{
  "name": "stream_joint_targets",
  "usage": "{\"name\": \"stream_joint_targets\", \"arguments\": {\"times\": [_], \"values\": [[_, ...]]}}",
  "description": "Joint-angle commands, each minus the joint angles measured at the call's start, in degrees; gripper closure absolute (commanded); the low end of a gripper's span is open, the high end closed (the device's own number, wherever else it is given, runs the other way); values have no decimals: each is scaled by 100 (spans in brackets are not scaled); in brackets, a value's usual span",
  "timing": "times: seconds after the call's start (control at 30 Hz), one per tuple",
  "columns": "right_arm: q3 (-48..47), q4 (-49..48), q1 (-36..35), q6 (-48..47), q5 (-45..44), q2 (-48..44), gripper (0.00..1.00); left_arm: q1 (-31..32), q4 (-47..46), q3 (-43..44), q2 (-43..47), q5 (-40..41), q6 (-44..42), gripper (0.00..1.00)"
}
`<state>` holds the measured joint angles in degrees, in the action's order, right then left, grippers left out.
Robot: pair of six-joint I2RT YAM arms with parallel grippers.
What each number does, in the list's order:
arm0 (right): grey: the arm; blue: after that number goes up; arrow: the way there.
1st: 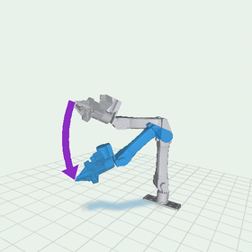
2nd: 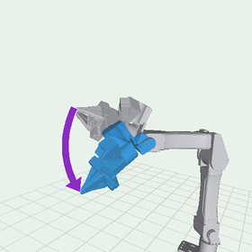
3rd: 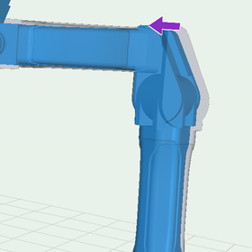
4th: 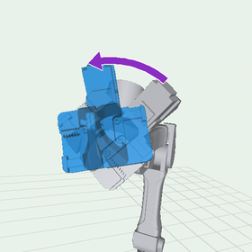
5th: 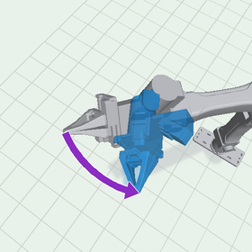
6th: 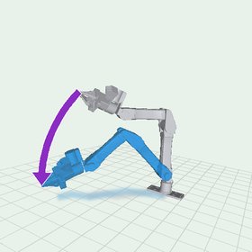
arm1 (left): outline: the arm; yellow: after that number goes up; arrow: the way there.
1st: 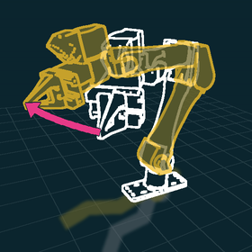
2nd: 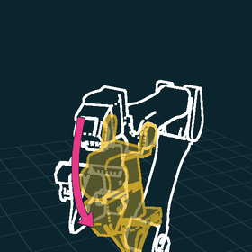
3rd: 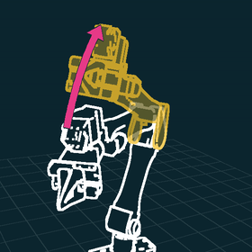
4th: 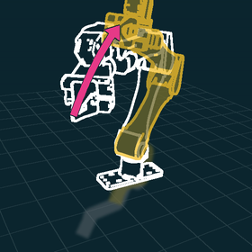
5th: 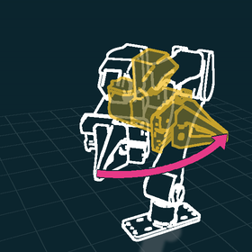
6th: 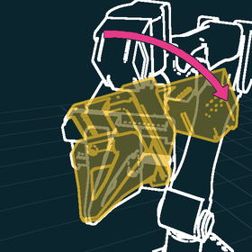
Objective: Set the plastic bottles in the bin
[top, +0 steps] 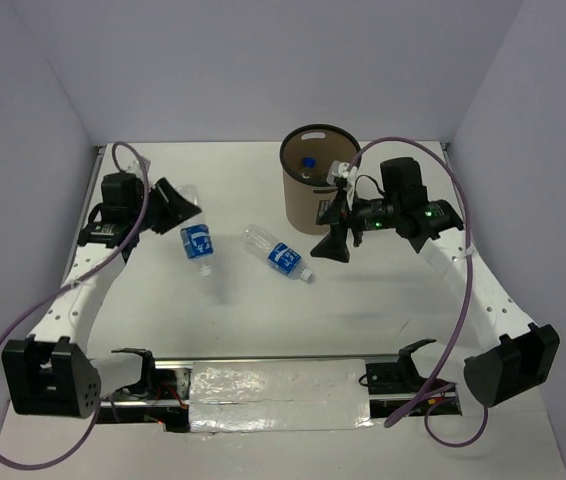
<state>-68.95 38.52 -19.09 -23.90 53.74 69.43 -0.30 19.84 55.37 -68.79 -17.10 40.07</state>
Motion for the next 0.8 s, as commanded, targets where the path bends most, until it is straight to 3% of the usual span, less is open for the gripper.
{"name": "stream_joint_targets", "arguments": {"times": [0.0,0.17,0.37,0.5,0.57,0.7,0.77], "values": [[-304,-466,116,271,268,-342,0,668,-1603,472,314,-741,650,100],[-242,-1224,520,1045,445,-685,1,1408,-3124,1281,-264,-619,940,100],[-128,-1707,916,1458,357,-1071,2,2165,-3750,3808,-2074,-522,783,100],[92,-1700,1048,1582,260,-1204,12,2428,-3987,5060,-3356,-365,888,100],[153,-1681,1118,1634,234,-1239,23,2542,-4136,5569,-3675,-172,739,100],[285,-1716,1241,1722,190,-1283,42,2727,-3918,6072,-4360,224,177,100],[320,-1760,1276,1766,111,-1283,43,2841,-3655,6187,-4493,382,-297,100]]}}
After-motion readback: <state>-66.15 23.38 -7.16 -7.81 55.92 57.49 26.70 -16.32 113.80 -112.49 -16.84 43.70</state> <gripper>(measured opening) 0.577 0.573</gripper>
